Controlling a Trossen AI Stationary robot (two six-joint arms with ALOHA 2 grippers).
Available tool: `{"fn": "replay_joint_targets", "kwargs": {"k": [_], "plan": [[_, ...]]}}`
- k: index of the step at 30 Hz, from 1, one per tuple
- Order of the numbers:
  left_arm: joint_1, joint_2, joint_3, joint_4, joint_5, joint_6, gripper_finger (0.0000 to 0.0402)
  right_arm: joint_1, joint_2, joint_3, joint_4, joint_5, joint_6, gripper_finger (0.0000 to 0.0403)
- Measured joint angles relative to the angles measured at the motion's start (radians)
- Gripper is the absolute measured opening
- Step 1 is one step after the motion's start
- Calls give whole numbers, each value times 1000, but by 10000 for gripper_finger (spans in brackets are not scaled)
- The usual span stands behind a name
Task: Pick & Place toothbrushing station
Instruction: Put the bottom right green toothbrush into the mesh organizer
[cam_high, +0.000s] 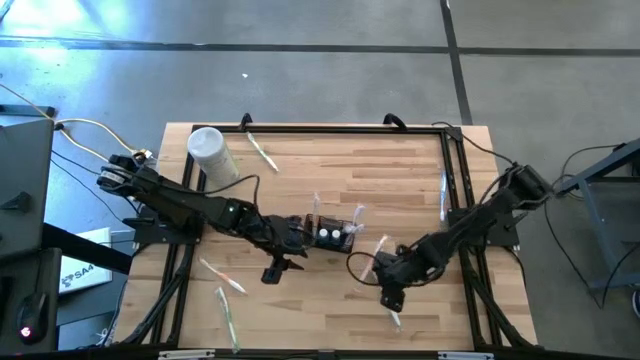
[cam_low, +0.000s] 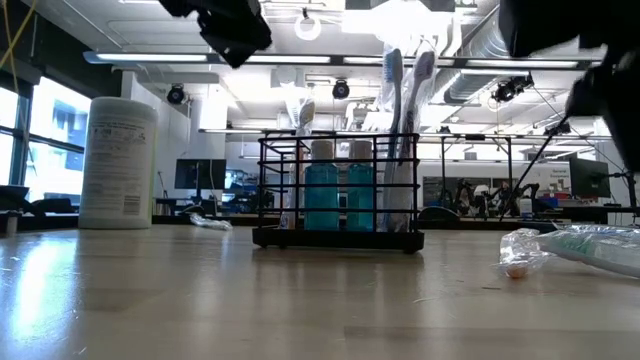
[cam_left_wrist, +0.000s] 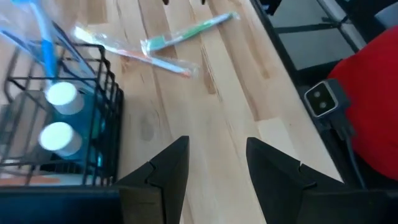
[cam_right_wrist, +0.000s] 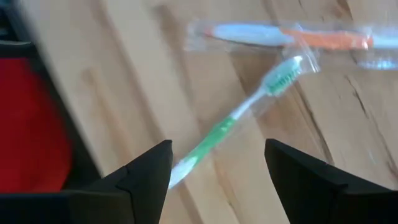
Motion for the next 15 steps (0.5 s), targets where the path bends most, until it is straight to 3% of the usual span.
{"fn": "replay_joint_targets", "kwargs": {"k": [7,11,15], "plan": [[-22,95,-1,51,9,-96,159,-21,111,0,60,-87,72,249],[-35,128,-2,66,7,-102,159,-20,116,0,146,-75,86,244],[-72,137,0,117,9,-123,159,-20,117,0,116,-43,136,230]]}}
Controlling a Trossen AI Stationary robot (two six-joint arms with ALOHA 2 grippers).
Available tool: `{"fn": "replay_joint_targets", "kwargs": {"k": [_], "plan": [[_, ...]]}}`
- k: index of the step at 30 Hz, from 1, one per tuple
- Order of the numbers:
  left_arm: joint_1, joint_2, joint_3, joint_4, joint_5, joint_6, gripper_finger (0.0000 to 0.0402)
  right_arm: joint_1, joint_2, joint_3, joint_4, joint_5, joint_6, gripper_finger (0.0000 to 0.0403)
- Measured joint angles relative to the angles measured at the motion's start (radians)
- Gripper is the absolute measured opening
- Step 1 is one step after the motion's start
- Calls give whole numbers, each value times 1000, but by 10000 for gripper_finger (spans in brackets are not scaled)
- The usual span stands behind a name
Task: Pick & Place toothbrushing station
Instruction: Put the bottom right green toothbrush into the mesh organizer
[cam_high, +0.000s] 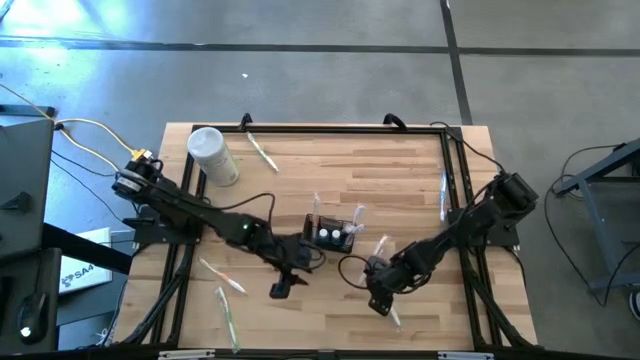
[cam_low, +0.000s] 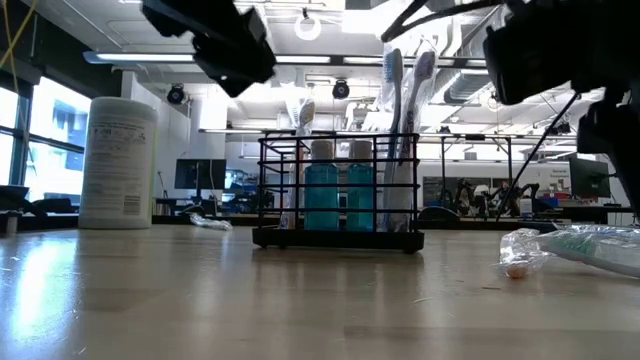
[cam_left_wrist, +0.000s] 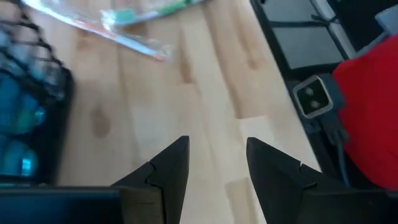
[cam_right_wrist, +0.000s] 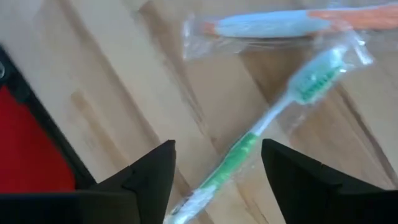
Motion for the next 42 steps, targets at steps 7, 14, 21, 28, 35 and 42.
{"fn": "replay_joint_targets", "kwargs": {"k": [7,14,21,28,35,42], "plan": [[-87,1,-1,47,-50,0,159,0,0,0,-32,5,100,207],[-171,1,-1,56,-138,-19,159,0,0,0,-92,99,178,196],[-246,1,-1,117,-236,-27,159,14,0,0,-99,169,258,195],[-320,1,-1,142,-324,-27,159,59,15,0,-91,197,359,195],[-370,1,-2,146,-371,-27,159,81,106,3,-28,154,377,195],[-374,1,-2,155,-367,-29,159,68,172,12,-58,141,407,188]]}}
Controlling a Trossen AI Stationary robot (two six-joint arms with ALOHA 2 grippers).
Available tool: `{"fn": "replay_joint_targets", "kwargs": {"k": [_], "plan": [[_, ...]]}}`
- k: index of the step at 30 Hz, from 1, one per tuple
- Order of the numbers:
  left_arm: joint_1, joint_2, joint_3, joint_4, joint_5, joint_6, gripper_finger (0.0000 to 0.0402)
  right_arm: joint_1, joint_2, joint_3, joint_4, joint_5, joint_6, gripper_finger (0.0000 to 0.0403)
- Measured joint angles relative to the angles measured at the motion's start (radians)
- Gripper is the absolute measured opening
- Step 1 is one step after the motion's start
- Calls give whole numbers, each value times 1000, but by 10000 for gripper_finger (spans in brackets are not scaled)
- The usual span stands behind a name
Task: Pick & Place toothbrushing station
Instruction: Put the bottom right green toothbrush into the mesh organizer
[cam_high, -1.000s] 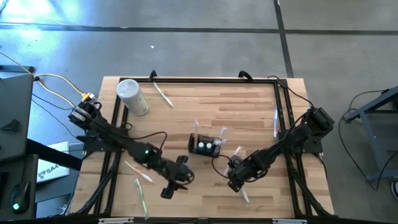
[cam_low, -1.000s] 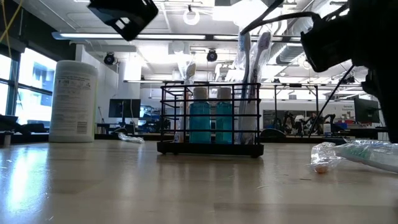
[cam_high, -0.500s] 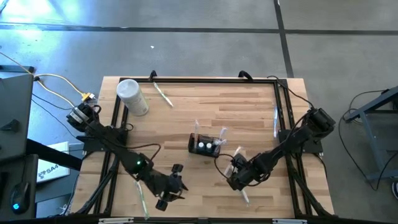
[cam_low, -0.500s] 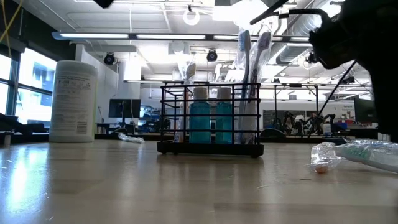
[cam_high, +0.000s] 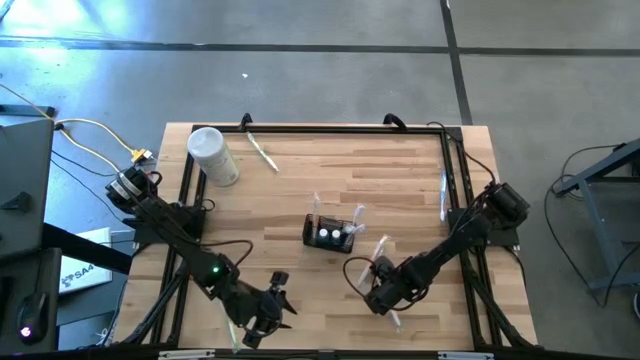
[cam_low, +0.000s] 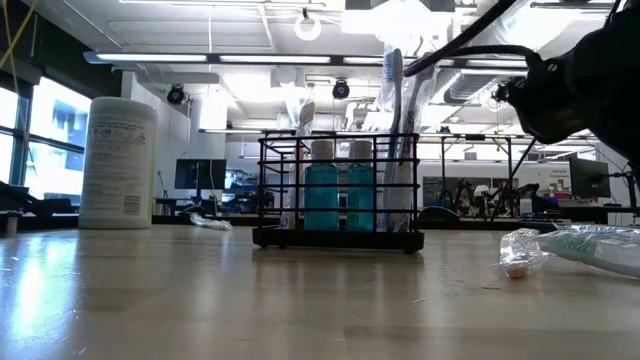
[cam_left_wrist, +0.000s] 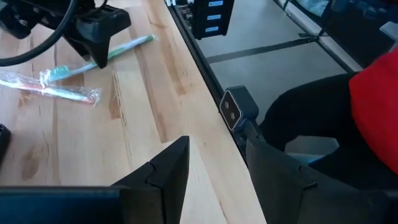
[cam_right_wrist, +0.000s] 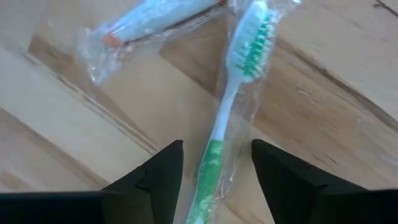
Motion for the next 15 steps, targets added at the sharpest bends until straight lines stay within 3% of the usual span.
{"fn": "replay_joint_targets", "kwargs": {"k": [4,10,15], "plan": [[2,0,0,3,2,-24,159,0,0,0,-31,-3,29,143],[2,0,0,7,8,-24,159,1,-7,-6,-50,-18,5,25],[22,0,0,11,46,-22,159,2,-8,-6,-57,8,-14,17]]}}
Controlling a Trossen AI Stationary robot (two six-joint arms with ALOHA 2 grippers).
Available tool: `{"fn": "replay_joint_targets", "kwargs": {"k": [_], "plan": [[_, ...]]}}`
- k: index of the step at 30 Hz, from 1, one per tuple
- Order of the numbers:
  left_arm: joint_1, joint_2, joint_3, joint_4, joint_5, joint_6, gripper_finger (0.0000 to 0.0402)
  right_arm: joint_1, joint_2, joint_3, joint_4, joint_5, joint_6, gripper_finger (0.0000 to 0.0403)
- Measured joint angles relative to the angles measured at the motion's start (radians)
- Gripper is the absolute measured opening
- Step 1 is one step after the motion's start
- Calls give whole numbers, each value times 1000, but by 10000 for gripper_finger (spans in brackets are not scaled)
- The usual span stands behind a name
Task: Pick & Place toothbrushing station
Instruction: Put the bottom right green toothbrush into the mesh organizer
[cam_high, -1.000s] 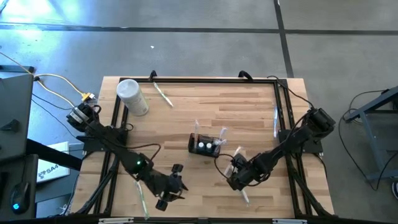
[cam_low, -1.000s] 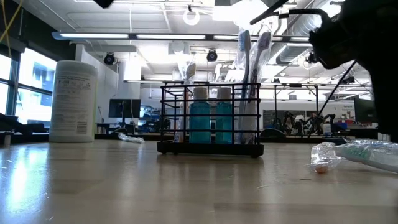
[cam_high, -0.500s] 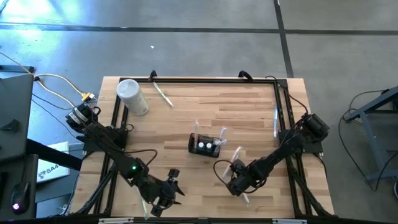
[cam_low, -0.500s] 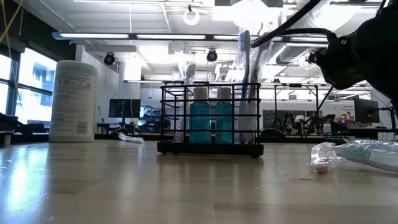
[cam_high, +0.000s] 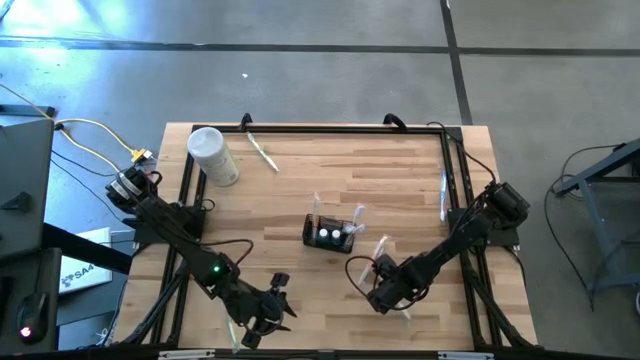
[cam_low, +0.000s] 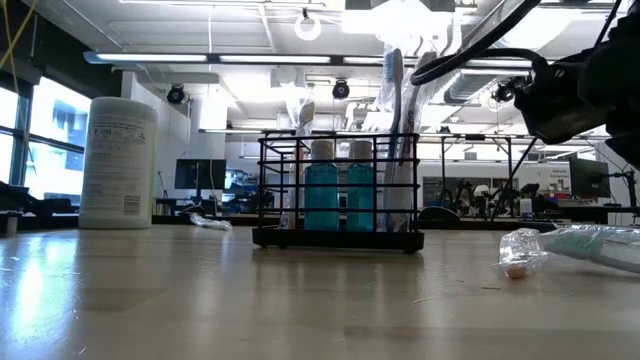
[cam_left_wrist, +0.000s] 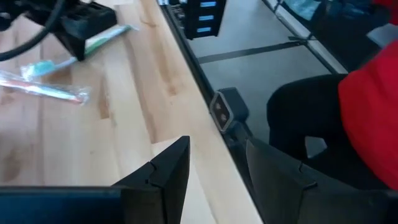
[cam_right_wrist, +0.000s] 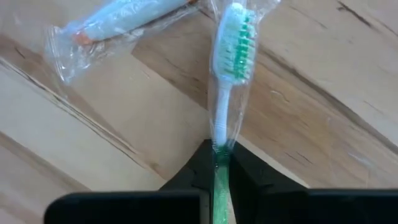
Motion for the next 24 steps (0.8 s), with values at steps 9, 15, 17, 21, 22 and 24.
{"fn": "replay_joint_targets", "kwargs": {"k": [9,15,17,21,22,24], "plan": [[13,0,0,3,-4,43,159,58,-33,-5,-30,71,128,8],[13,-45,0,-42,-55,44,159,160,-112,110,-149,235,205,2],[13,-64,0,-67,-60,47,159,194,-131,174,-205,341,203,2],[13,-82,0,-79,-154,123,168,243,-133,259,-252,591,63,1],[15,-82,0,-72,-192,147,176,251,-135,272,-238,655,21,0],[28,-82,0,-55,-283,199,197,261,-135,276,-202,779,-112,0]]}}
